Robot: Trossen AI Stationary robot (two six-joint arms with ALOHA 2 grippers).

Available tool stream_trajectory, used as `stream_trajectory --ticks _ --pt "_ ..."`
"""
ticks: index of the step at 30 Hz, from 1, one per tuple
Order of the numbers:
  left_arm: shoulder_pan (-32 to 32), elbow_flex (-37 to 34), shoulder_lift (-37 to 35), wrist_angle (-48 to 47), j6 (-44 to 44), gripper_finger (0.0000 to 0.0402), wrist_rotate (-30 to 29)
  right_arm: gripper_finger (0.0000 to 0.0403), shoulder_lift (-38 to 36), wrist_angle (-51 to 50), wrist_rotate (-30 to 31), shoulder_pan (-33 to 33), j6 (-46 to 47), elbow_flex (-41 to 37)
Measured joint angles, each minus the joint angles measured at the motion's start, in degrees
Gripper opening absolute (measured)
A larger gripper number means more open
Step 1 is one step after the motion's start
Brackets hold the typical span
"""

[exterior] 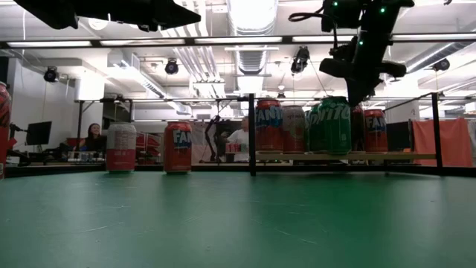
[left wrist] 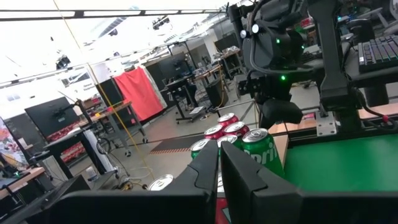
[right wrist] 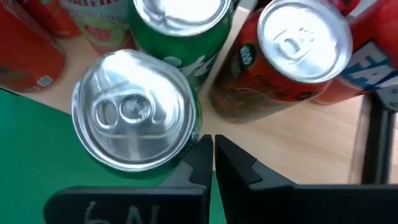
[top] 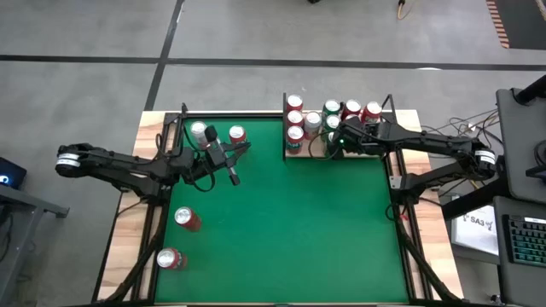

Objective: Place canned beverage on shelf
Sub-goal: Put the green soda can on the shelf aligned with the other green soda cans

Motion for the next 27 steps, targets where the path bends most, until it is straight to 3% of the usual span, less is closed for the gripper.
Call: stream_trajectory --ticks 8,13,27 --pt "0.0 0.0 -0.1 0.0 0.0 0.0001 0.0 0.0009 -0.4 -9.6 -0.2 1.4 0.5 5.4" --pt "0.0 0.0 -0.1 0.0 -0.1 0.0001 0.0 0.0009 -0.5 -13.5 -4.3 3.1 -1.0 6.4" --pt "-0.1 0.4 -0.1 0.4 -0.2 0.0001 0.0 0.0009 0.1 -0.6 -7.5 7.0 -7.0 -0.7"
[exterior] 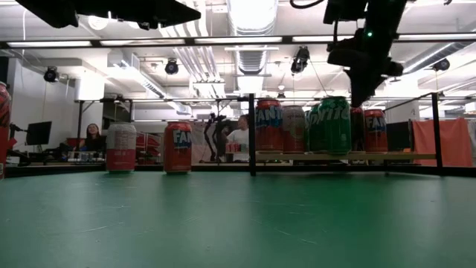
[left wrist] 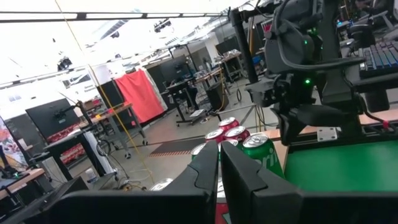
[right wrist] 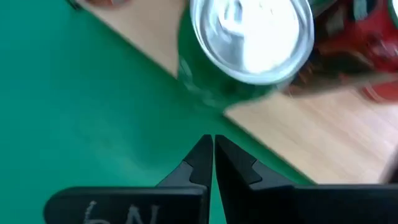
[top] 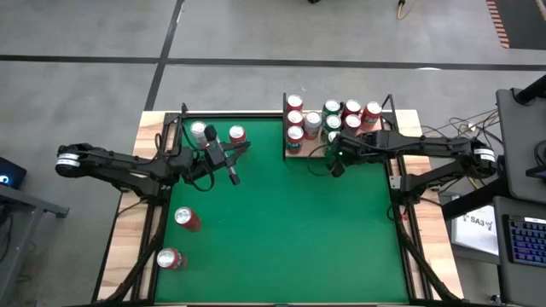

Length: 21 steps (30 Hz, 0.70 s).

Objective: Place canned beverage on shelf
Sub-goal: Put the green soda can on the shelf aligned with the other green soda cans

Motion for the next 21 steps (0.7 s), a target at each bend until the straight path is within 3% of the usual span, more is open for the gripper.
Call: stream_trajectory --ticks 21 --pt "-0.1 0.2 0.0 -0.5 0.0 0.0001 0.0 0.0009 0.0 5.8 3.0 -1.9 -4.8 -0.7"
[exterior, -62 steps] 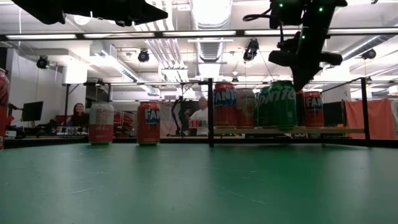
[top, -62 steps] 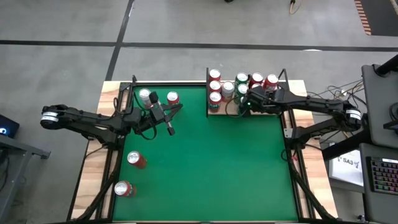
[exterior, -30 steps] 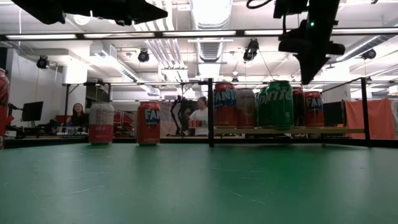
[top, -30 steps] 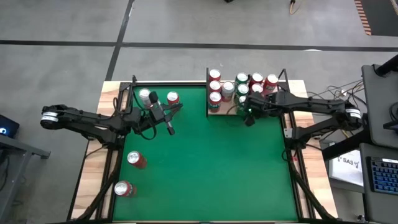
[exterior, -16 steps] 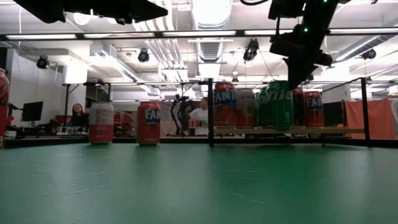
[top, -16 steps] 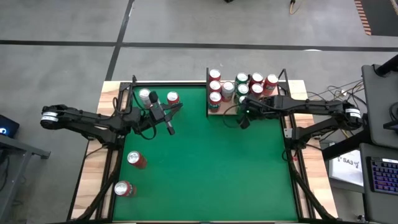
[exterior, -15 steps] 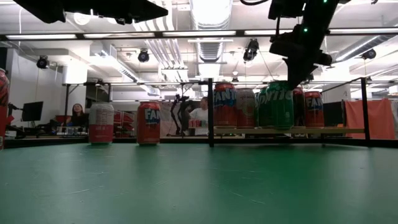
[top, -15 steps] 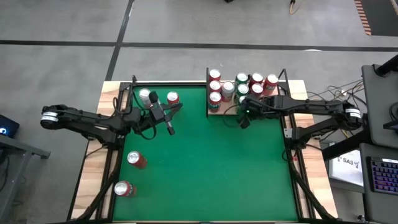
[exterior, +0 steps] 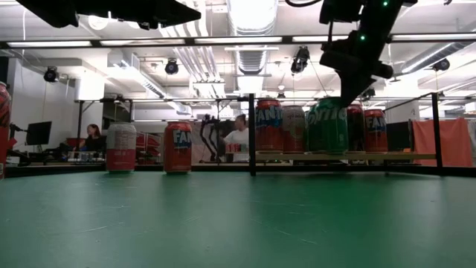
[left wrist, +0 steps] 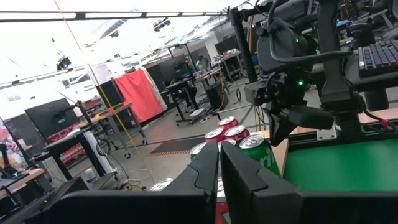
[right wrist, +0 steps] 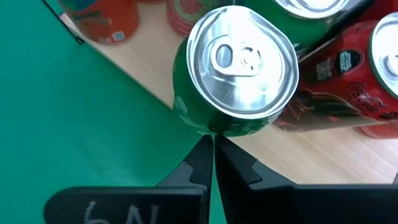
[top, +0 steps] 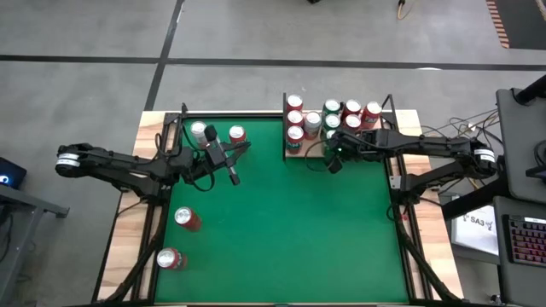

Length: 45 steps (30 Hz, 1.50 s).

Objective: Place canned beverage on shelf
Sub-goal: Put the green soda can on the shelf aligned with the other green soda cans

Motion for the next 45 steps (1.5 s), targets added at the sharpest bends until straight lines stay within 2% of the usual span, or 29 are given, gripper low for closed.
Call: stream_trajectory --ticks 16,27,34,40,45 --pt "0.0 0.0 0.0 0.0 0.2 0.0001 0.0 0.0009 1.6 -0.1 1.3 -0.9 -1.7 0.4" --pt "0.0 0.2 0.0 0.0 -0.1 0.0001 0.0 0.0009 1.3 -5.0 1.1 1.8 2.6 7.2" --pt "0.0 0.2 0.0 0.0 0.4 0.0001 0.0 0.0009 1.7 2.5 1.1 4.0 3.3 7.8" --pt "0.0 0.2 0.0 0.0 0.4 0.0001 0.0 0.0009 5.2 10.3 1.8 3.3 -1.0 7.4" --pt "0.0 0.2 0.0 0.0 0.4 0.0001 0.0 0.0009 9.3 9.7 4.8 1.7 -2.3 7.4"
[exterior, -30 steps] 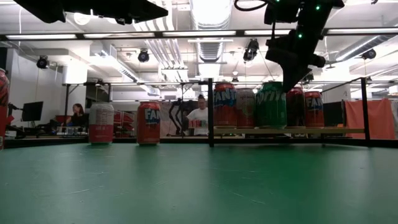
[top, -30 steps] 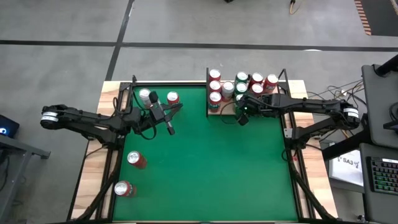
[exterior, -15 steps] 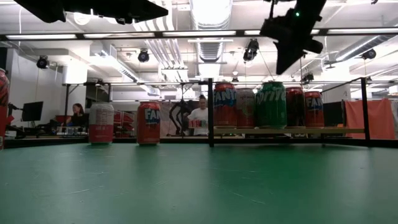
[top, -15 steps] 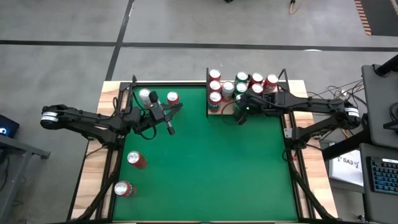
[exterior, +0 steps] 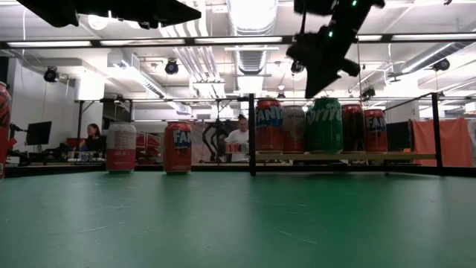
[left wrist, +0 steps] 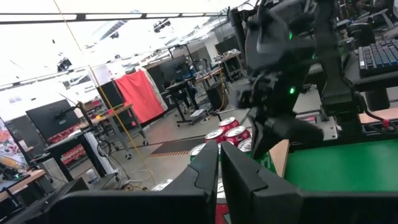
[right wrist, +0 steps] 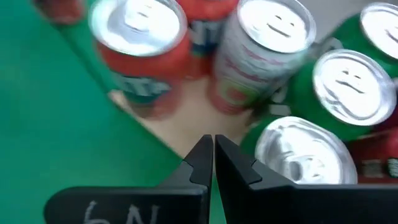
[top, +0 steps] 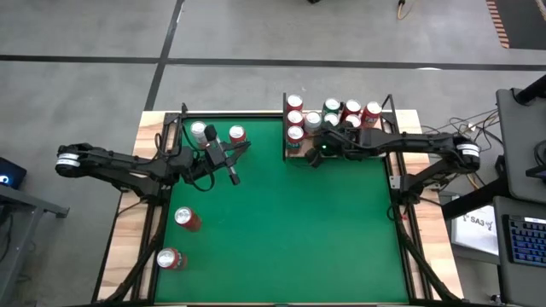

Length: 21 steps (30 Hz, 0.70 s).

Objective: Place canned beverage on shelf
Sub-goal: Put the green soda can on the shelf aligned with the other green soda cans, then adjust the green soda cans on the shelf

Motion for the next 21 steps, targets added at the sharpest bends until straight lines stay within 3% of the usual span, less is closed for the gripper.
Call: stream_trajectory --ticks 8,21 --pt "0.0 0.0 0.0 0.0 0.0 0.0001 0.0 0.0009 2.4 -2.5 1.3 -1.3 0.7 0.0" --pt "0.0 0.0 0.0 0.0 0.0 0.0001 0.0 0.0009 -0.1 -3.3 0.7 -0.1 0.8 2.3"
